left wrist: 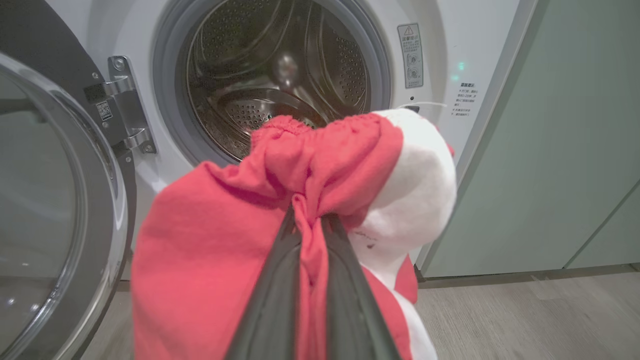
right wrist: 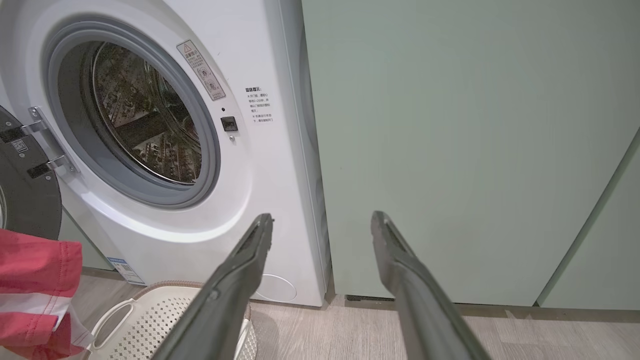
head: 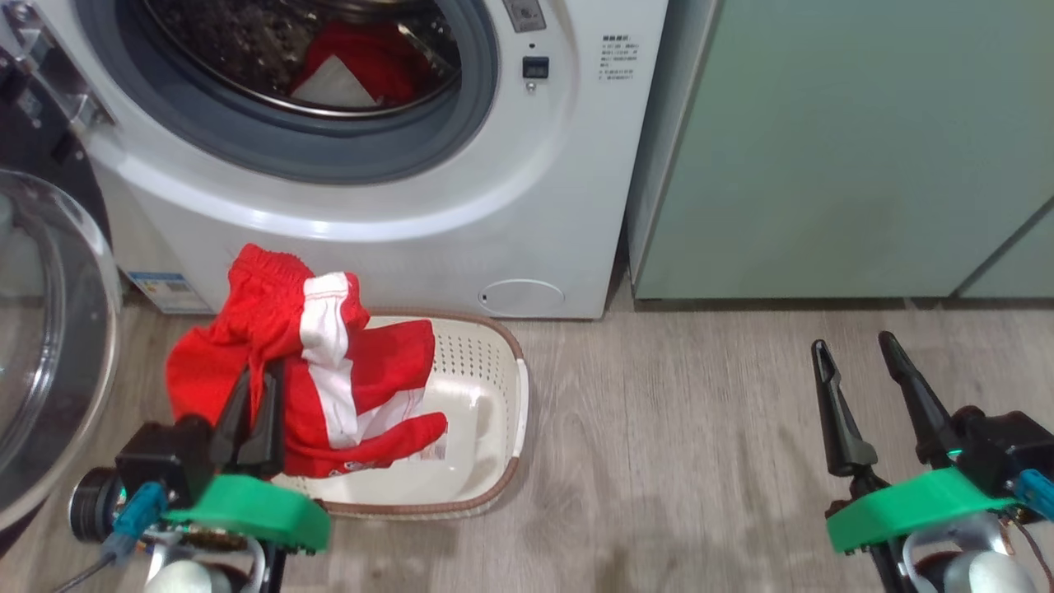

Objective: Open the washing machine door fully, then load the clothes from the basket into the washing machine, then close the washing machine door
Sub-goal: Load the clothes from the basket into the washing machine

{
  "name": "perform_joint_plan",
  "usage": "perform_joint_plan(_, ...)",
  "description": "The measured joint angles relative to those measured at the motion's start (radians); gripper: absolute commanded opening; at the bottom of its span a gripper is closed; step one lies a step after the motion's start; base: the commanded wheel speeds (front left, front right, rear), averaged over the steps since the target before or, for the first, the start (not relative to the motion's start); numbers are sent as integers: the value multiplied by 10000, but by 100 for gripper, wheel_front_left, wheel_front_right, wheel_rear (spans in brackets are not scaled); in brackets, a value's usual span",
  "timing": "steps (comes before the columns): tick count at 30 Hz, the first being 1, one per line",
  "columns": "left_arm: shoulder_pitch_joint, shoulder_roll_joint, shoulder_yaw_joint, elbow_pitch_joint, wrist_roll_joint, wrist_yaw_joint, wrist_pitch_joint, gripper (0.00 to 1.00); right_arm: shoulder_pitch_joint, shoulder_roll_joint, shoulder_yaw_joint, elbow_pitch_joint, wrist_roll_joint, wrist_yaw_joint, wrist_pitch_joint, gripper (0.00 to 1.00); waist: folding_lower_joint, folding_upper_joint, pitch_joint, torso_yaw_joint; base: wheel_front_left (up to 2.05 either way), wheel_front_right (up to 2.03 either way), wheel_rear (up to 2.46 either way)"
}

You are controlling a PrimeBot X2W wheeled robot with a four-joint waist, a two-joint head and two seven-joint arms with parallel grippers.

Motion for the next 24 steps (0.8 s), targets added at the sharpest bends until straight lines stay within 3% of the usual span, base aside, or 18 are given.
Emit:
perform_joint_plan(7, -970, 13, 107, 410, -341, -341, 21, 0, -346, 2, 132, -230, 2, 0, -128, 100, 0, 0, 797, -135, 0, 0, 0)
perform_joint_plan(15, -3988, 115, 585, 2449, -1172, -1313, 460, 0, -1313, 0, 430, -366, 176, 0, -560, 100, 3, 0, 2430, -487, 0, 0, 0)
perform_joint_plan(24, -7515, 1012, 988, 4786, -1484, -2052, 2027, 0, -2164, -2, 882, 194, 754, 0, -1175, 100, 4, -1, 4219, -1274, 0, 0, 0)
